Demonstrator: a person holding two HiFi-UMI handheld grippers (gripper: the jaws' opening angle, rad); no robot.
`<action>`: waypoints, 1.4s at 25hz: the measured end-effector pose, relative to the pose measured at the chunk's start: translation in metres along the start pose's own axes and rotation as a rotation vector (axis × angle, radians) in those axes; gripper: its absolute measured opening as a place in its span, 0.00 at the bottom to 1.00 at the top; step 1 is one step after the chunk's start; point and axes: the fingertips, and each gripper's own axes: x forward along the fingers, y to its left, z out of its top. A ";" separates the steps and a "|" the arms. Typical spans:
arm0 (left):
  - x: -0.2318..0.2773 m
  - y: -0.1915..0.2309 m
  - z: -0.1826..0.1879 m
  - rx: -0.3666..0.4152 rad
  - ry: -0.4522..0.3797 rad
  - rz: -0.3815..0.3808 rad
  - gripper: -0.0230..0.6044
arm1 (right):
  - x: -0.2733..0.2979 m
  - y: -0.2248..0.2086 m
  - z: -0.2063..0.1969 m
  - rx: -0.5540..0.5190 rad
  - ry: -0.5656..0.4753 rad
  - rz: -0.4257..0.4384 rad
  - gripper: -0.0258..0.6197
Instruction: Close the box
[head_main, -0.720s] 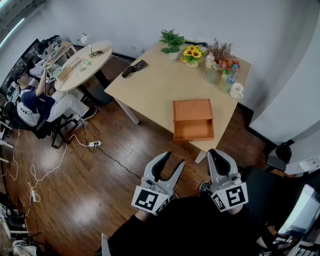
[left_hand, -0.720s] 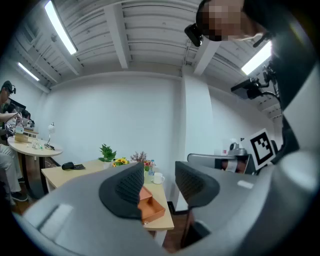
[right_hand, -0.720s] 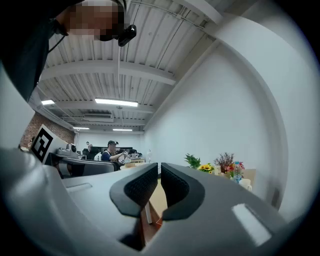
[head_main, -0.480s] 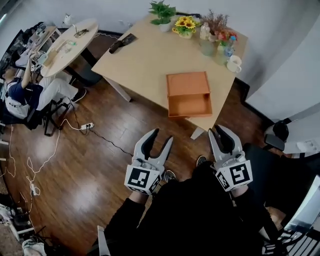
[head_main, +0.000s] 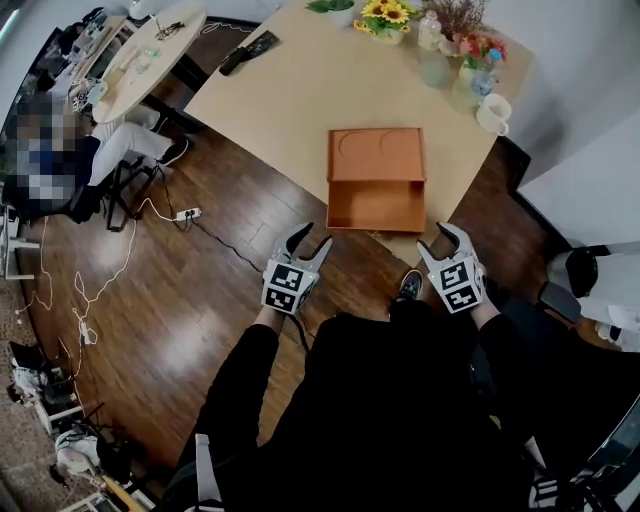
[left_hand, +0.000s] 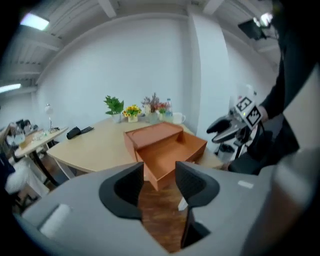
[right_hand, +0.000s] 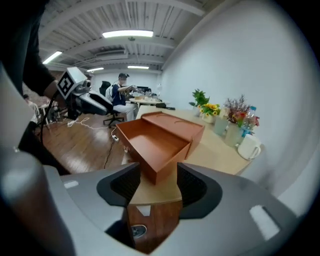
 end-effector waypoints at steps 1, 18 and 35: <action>0.012 0.004 -0.012 0.069 0.061 0.009 0.33 | 0.010 -0.001 -0.008 -0.031 0.027 0.025 0.41; 0.080 0.009 -0.036 0.132 0.188 -0.128 0.44 | 0.054 0.000 0.001 -0.026 0.089 0.048 0.43; 0.108 0.041 -0.014 0.142 0.207 -0.041 0.43 | 0.085 -0.034 0.014 -0.098 0.149 0.030 0.52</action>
